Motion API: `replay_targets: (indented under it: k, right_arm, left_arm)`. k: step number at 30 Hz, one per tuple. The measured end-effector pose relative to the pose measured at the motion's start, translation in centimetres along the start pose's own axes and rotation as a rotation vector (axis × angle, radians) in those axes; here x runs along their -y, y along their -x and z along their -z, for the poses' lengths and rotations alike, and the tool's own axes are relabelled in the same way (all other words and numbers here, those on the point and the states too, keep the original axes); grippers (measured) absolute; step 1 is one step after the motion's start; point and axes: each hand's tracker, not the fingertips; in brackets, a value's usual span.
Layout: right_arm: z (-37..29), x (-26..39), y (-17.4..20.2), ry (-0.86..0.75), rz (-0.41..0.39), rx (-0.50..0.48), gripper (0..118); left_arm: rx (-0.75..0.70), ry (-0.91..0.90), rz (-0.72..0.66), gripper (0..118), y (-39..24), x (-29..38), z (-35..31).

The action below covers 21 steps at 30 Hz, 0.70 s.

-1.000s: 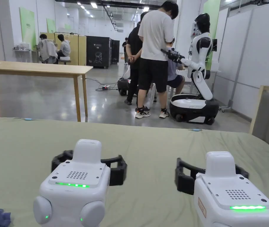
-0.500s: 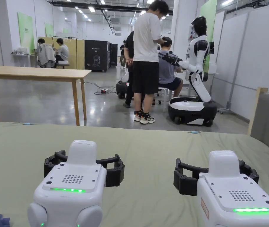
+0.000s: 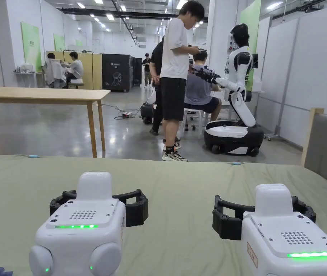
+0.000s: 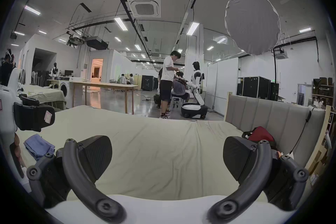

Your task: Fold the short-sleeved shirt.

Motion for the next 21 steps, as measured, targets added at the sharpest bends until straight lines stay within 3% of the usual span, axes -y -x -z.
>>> replay_targets:
  k: [4,7,21]
  right_arm:
    - [-0.2,-0.2,-0.1,-0.002,-0.004,-0.002,118]
    - [-0.1,-0.3,-0.2,-0.001,0.001,0.0,118]
    - [-0.1,-0.5,-0.6,0.017,0.001,0.013,118]
  left_arm:
    - [-0.049,-0.085,0.125,118,-0.7,0.4,-0.7]
    - [-0.059,-0.017,0.164,118,-1.0,-0.1,-0.6]
    - [0.018,-0.001,0.062,118,-0.1,-0.7,-1.0]
